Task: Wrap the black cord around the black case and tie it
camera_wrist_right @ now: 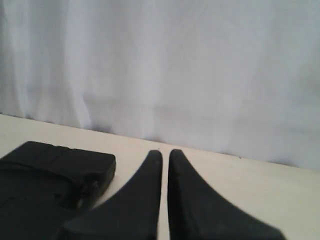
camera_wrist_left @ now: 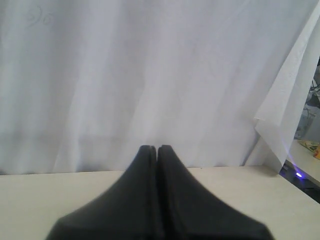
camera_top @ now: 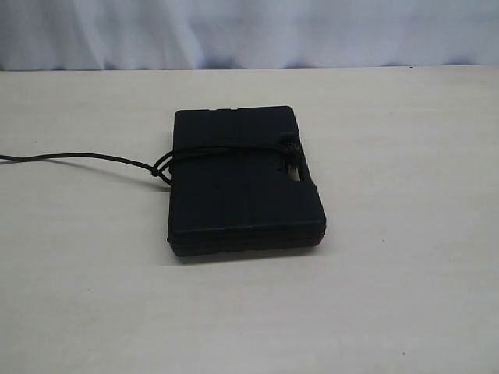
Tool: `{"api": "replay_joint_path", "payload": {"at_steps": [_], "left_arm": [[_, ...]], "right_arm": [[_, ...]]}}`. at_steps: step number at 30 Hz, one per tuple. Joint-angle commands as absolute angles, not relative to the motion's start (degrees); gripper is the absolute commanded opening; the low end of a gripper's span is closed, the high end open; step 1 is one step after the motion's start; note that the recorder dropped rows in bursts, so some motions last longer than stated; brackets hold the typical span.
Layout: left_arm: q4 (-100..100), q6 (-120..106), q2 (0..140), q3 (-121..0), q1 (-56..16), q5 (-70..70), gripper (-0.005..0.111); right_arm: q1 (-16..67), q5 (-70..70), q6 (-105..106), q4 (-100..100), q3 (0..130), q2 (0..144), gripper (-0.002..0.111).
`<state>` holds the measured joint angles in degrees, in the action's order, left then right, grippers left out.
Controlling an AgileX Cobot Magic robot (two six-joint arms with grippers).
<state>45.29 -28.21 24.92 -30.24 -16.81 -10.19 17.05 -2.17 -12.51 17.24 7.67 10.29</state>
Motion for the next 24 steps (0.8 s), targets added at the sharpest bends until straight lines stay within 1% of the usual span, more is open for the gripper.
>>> {"api": "replay_joint_path", "payload": {"at_steps": [1, 2, 3, 4, 8, 10, 24], "left_arm": [[45.76, -28.24, 24.56, -29.96, -17.01, -10.23, 0.0], [45.76, -28.24, 24.56, -29.96, -17.01, -10.23, 0.0], [45.76, -28.24, 24.56, -29.96, -17.01, -10.23, 0.0], [45.76, -28.24, 24.56, -29.96, -17.01, -10.23, 0.0], [45.76, -28.24, 24.5, -29.96, -17.01, -10.36, 0.0], [45.76, -28.24, 24.5, -29.96, -17.01, -10.08, 0.0], [45.76, -28.24, 24.5, -29.96, -17.01, -9.81, 0.0]], "right_arm": [[10.47, -0.38, -12.83, 17.13, 0.0, 2.57, 0.004], [8.64, -0.68, -12.98, 16.56, 0.0, 0.47, 0.004], [7.2, -7.61, -13.61, 13.79, 0.0, 0.0, 0.004], [4.64, -10.65, -13.77, 11.62, 0.0, 0.0, 0.004], [-2.97, -18.4, -13.77, 12.51, 0.0, 0.0, 0.004], [-5.26, -19.51, -13.77, 12.92, 0.0, 0.0, 0.004], [-5.5, -19.91, -13.77, 12.92, 0.0, 0.0, 0.004]]}}
